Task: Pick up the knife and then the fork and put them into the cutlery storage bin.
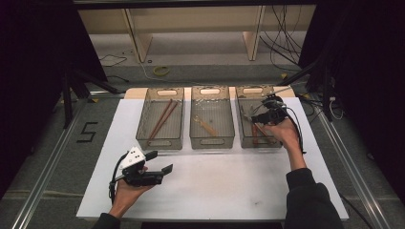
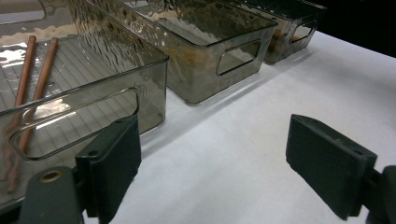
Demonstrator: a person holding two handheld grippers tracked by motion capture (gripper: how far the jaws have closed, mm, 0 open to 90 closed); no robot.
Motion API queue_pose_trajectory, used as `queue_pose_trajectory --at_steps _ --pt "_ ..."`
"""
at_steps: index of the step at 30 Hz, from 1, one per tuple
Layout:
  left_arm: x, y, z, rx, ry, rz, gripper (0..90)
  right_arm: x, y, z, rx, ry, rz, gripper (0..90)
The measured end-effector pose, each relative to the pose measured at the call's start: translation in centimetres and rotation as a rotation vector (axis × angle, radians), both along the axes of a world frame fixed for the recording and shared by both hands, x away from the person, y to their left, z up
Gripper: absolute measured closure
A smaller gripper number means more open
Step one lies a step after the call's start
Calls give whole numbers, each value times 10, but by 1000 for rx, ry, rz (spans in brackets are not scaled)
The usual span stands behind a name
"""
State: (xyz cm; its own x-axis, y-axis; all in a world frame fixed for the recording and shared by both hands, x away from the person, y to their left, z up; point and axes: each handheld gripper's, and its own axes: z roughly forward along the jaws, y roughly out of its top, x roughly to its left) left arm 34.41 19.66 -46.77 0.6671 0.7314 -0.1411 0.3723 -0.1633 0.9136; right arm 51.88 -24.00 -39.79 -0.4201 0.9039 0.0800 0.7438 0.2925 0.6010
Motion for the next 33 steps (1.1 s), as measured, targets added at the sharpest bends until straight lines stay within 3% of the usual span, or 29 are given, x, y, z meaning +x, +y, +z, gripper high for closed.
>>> queue_pose_trajectory --at_steps 5,15,26,33 --pt "0 0 0 1 0 0 175 -10 3 6 16 -33 23 533" --pt "0 0 0 3 0 -1 176 -43 16 21 73 -128 129 454" --pt "0 0 -1 8 3 -1 175 -71 26 15 170 -193 152 388" --pt "1 -2 -1 14 6 -5 175 -85 29 13 220 -206 183 364"
